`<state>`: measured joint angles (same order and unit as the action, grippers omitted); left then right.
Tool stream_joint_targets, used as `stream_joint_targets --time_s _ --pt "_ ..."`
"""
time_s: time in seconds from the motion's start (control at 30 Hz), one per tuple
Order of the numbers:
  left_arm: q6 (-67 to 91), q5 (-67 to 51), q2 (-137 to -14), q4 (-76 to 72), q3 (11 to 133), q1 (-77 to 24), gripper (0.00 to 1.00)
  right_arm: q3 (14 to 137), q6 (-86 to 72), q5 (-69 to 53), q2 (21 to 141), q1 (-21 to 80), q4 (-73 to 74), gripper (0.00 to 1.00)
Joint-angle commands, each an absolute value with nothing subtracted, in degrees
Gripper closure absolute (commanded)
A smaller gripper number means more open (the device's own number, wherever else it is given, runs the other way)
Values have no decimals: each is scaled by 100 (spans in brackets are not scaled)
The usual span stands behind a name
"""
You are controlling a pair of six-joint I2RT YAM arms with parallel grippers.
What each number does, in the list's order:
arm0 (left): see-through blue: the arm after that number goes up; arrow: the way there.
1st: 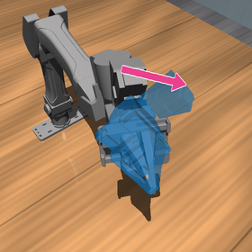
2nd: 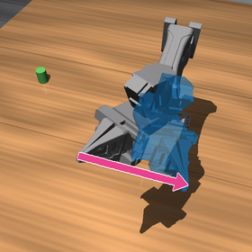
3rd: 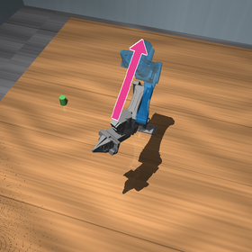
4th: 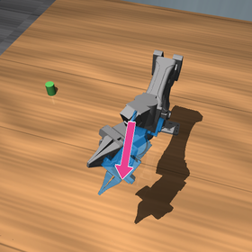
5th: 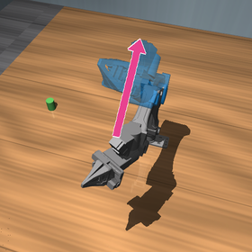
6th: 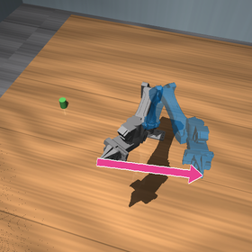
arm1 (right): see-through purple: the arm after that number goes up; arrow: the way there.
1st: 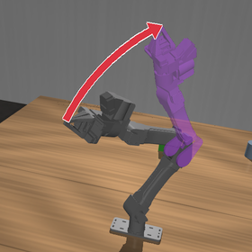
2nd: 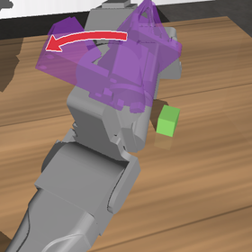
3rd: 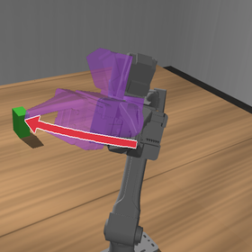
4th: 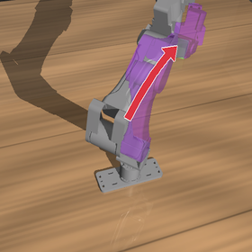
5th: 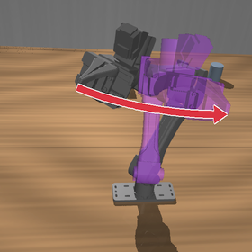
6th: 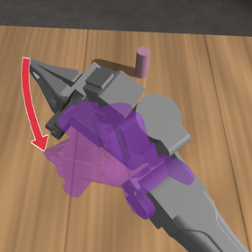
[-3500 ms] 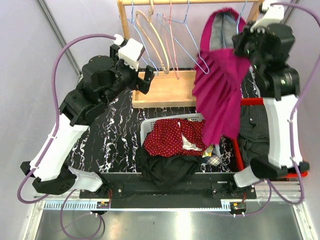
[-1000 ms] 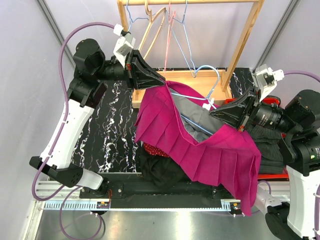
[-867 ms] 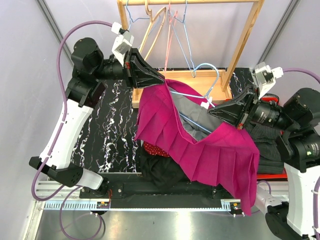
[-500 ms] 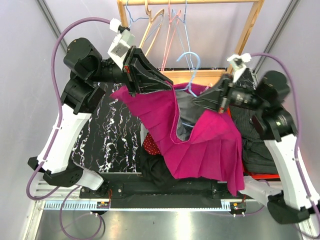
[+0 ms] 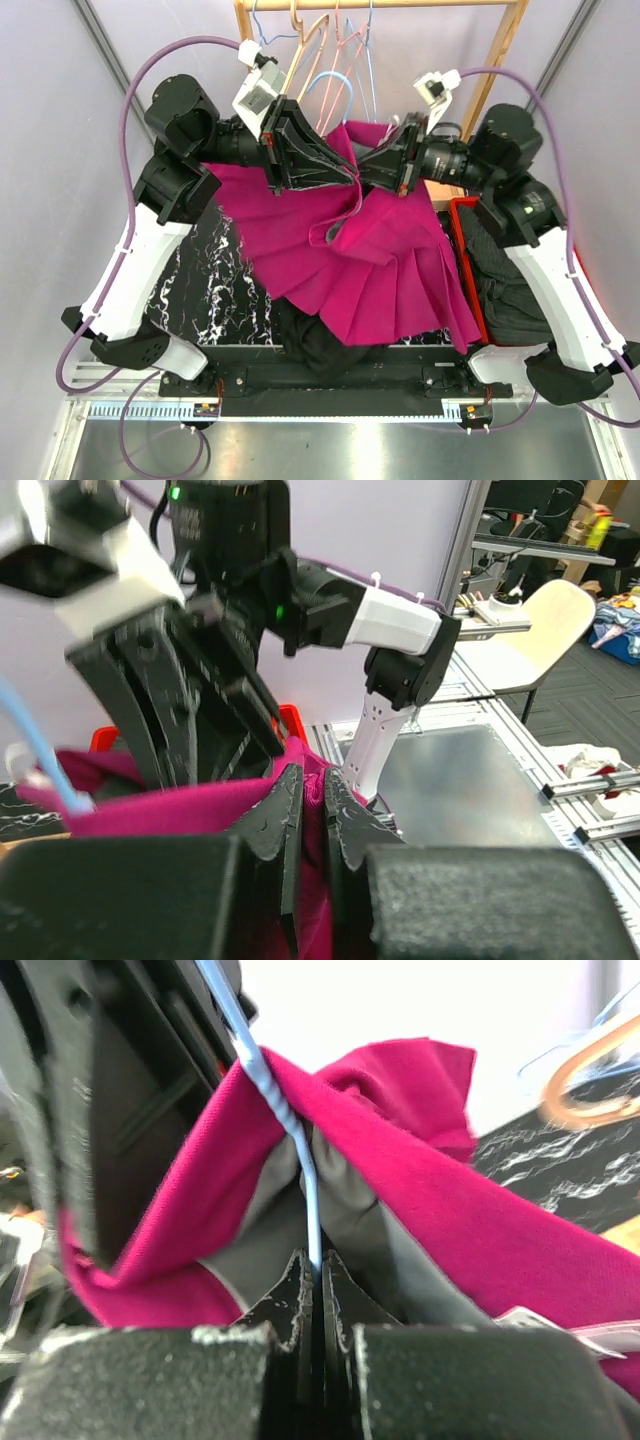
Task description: Remove the skirt from the hanger
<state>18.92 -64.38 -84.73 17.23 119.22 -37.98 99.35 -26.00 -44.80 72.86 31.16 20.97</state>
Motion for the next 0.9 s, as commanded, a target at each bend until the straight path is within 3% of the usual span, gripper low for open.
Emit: stream_joint_targets --time_s 0.0,0.17,0.3,0.33,0.4,0.5,0.67,0.87 --pt "1521 -6503 -8060 1986 11927 -3605 100 11010 -1917 -3500 6989 3129 2301 100" --pt "538 -6364 -7770 2976 11847 -3076 100 11917 -1284 -2910 6364 3129 3890 100" --pt "246 -6127 -7690 3173 11856 -3067 100 11401 -1502 -3058 5890 3129 3938 100" --pt "203 -6091 -7682 3182 11865 -3067 95 11243 -1590 -3207 5749 3120 3885 100" --pt "150 -5968 -7664 3182 11900 -3067 49 10751 -1810 -3304 5591 3129 3683 100" --pt "36 -5863 -7638 3225 11857 -3067 1 10197 -1995 -3419 5432 3129 3350 100" --pt "-359 -5257 -7620 3533 11909 -3050 1 9511 -2136 -3700 5273 3129 2690 100" --pt "-1685 -4757 -7752 4113 11893 -3032 1 9535 -2171 -3797 5370 3129 2637 100"
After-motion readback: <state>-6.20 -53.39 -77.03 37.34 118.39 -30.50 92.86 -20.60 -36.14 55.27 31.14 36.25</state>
